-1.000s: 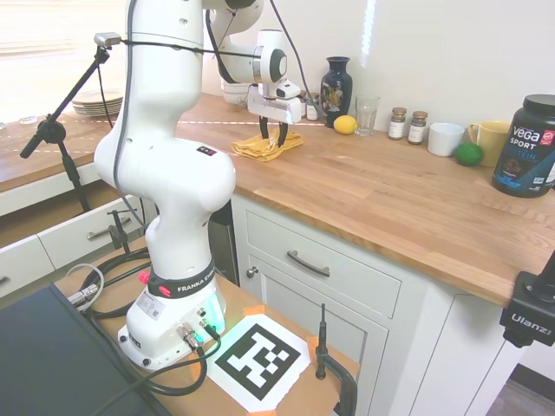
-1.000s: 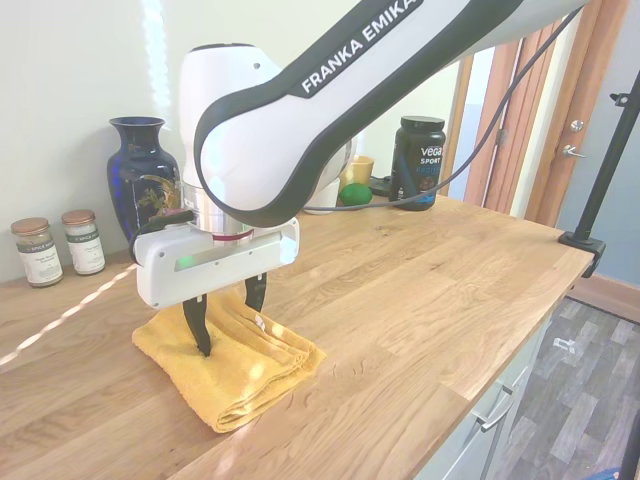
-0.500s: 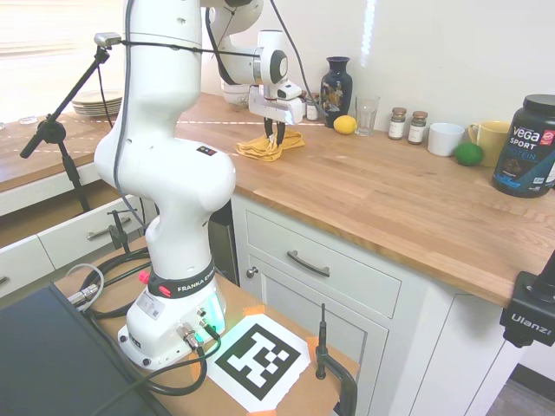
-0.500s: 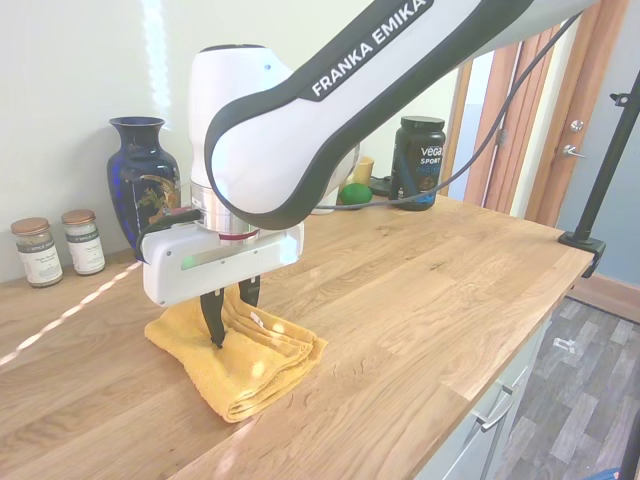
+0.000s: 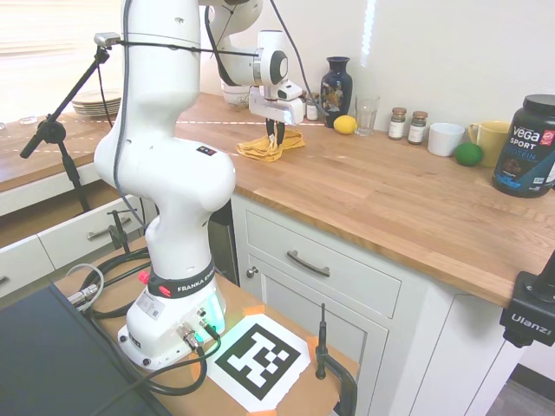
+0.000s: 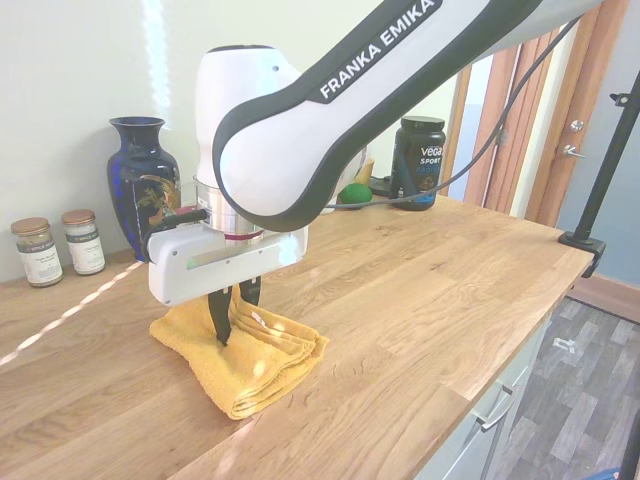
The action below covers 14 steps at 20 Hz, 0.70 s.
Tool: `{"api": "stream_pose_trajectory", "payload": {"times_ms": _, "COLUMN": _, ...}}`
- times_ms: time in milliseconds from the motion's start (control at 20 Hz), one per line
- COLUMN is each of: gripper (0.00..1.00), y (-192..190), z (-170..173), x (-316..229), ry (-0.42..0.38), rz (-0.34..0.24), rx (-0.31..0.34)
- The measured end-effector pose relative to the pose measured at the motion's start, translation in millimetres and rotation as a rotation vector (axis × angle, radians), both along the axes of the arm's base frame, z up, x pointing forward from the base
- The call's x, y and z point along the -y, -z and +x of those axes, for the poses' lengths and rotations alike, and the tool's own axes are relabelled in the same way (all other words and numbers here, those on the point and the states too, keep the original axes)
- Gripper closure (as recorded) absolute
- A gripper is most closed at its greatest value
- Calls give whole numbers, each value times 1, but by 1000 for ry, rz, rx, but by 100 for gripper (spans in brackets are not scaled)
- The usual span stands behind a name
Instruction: Wipe the counter
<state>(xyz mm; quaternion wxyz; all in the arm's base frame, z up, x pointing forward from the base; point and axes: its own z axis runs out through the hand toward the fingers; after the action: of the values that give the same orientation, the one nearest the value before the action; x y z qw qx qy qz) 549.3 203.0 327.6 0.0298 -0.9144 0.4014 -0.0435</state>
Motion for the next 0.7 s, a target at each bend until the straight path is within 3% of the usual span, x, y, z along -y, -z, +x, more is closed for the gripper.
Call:
{"api": "stream_pose_trajectory", "payload": {"times_ms": 400, "gripper": 100, "y": -1, "z": -4, "x": 80, "ry": 9, "rz": -24, "rx": -12}}
{"api": "stream_pose_trajectory", "payload": {"times_ms": 700, "gripper": 100, "y": -2, "z": 2, "x": 171, "ry": 31, "rz": -23, "rx": -29}}
